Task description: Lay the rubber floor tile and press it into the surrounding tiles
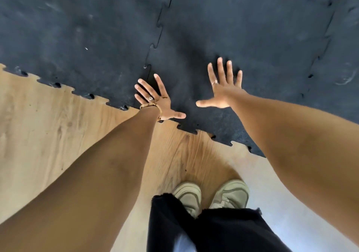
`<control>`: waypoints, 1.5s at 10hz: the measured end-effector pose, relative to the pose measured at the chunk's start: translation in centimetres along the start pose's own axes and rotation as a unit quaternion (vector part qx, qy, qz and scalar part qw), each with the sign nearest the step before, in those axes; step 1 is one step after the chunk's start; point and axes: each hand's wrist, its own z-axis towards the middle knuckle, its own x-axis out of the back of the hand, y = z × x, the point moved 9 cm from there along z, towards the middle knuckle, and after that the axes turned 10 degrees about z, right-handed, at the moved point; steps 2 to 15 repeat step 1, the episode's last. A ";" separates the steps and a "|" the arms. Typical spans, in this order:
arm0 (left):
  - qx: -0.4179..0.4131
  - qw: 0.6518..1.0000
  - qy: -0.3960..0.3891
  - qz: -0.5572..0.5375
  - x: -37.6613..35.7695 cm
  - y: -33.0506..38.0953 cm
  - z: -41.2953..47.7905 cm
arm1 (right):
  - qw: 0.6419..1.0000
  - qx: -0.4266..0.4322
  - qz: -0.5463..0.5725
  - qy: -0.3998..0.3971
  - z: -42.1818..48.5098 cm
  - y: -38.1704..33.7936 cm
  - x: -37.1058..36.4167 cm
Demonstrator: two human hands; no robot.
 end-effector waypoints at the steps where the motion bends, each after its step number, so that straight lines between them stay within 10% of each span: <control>1: -0.008 0.999 0.040 0.034 0.1 0.2 -1.6 | 0.996 0.021 -0.060 -0.061 -4.9 0.8 -4.8; 15: -0.008 0.999 0.040 0.034 0.1 0.2 -1.6 | 0.996 0.021 -0.060 -0.061 -4.9 0.8 -4.8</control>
